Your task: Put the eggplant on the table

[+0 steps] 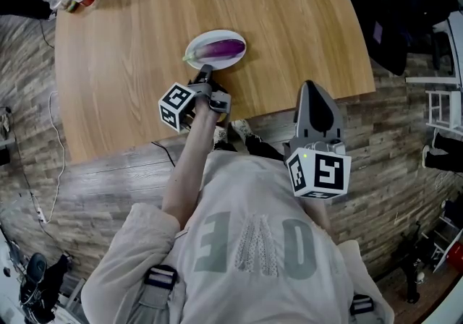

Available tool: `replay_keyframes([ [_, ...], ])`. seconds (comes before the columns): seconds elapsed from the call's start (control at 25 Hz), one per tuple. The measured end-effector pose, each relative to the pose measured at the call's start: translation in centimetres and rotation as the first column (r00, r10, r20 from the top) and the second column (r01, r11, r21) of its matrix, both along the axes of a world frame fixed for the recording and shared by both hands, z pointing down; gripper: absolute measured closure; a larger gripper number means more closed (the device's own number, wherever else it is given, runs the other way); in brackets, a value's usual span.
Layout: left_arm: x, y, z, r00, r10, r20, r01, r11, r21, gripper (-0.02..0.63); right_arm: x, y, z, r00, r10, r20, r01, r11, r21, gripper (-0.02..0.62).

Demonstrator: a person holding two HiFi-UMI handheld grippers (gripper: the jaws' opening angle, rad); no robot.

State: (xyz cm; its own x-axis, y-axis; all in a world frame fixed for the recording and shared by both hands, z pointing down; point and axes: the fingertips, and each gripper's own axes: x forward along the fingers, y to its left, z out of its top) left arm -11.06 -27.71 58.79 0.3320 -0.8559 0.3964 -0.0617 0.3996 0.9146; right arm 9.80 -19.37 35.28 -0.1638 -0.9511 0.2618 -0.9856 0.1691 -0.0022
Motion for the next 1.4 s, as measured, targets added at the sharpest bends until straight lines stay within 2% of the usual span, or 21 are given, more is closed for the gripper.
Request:
replay_keyframes([
  [0.24, 0.0, 0.0, 0.4, 1.0, 0.013, 0.003, -0.013, 0.999, -0.03, 0.58, -0.3, -0.3, -0.1, 1.0, -0.005, 0.005, 0.005, 1.0, 0.004, 0.577],
  [0.4, 0.3, -0.2, 0.0, 1.0, 0.015, -0.001, -0.015, 1.0, -0.017, 0.507, -0.4, -0.2, 0.0, 1.0, -0.012, 0.005, 0.012, 1.0, 0.007, 0.577],
  [0.6, 0.6, 0.4, -0.1, 1.0, 0.016, -0.007, -0.016, 0.998, -0.055, 0.472, -0.4, -0.4, -0.1, 1.0, -0.011, 0.018, 0.011, 1.0, 0.006, 0.577],
  [0.8, -0.4, 1.5, 0.2, 0.996, 0.011, 0.09, 0.002, 0.989, -0.146, 0.466, -0.4, -0.4, 0.0, 0.999, -0.023, 0.035, 0.023, 1.0, 0.004, 0.577],
  [0.96, -3.4, 2.8, 0.4, 0.978, -0.11, 0.179, 0.153, 0.957, -0.248, 0.462, -0.5, -0.7, 0.0, 0.998, -0.034, 0.046, 0.033, 0.999, 0.007, 0.577],
  [1.04, -5.6, 3.1, -0.2, 0.952, -0.145, 0.27, 0.213, 0.946, -0.244, 0.46, -0.6, -0.8, -0.1, 0.998, -0.038, 0.052, 0.038, 0.999, 0.009, 0.577],
  [1.16, -8.9, 2.4, -3.7, 0.891, -0.197, 0.409, 0.268, 0.956, -0.122, 0.46, -0.6, -1.1, -0.4, 0.997, -0.046, 0.056, 0.045, 0.999, 0.022, 0.577],
  [1.2, -10.0, 1.8, -5.7, 0.858, -0.221, 0.463, 0.277, 0.959, -0.055, 0.46, -0.7, -1.3, -0.5, 0.997, -0.048, 0.057, 0.047, 0.999, 0.025, 0.577],
  [1.24, -11.0, 1.2, -8.0, 0.813, -0.247, 0.527, 0.278, 0.96, 0.023, 0.46, -0.7, -1.5, -0.6, 0.997, -0.05, 0.056, 0.048, 0.998, 0.027, 0.577],
  [1.28, -11.9, 0.6, -10.8, 0.75, -0.275, 0.602, 0.264, 0.958, 0.109, 0.46, -0.8, -1.7, -0.7, 0.997, -0.052, 0.049, 0.05, 0.998, 0.031, 0.577],
  [1.32, -12.5, 0.2, -13.8, 0.668, -0.305, 0.679, 0.233, 0.952, 0.199, 0.46, -0.9, -1.8, -0.8, 0.998, -0.055, 0.03, 0.054, 0.998, 0.036, 0.577],
  [1.4, -12.7, -0.1, -20.5, 0.461, -0.387, 0.799, 0.121, 0.919, 0.375, 0.46, -1.5, -2.1, -1.3, 0.997, -0.069, -0.024, 0.071, 0.996, 0.059, 0.577],
])
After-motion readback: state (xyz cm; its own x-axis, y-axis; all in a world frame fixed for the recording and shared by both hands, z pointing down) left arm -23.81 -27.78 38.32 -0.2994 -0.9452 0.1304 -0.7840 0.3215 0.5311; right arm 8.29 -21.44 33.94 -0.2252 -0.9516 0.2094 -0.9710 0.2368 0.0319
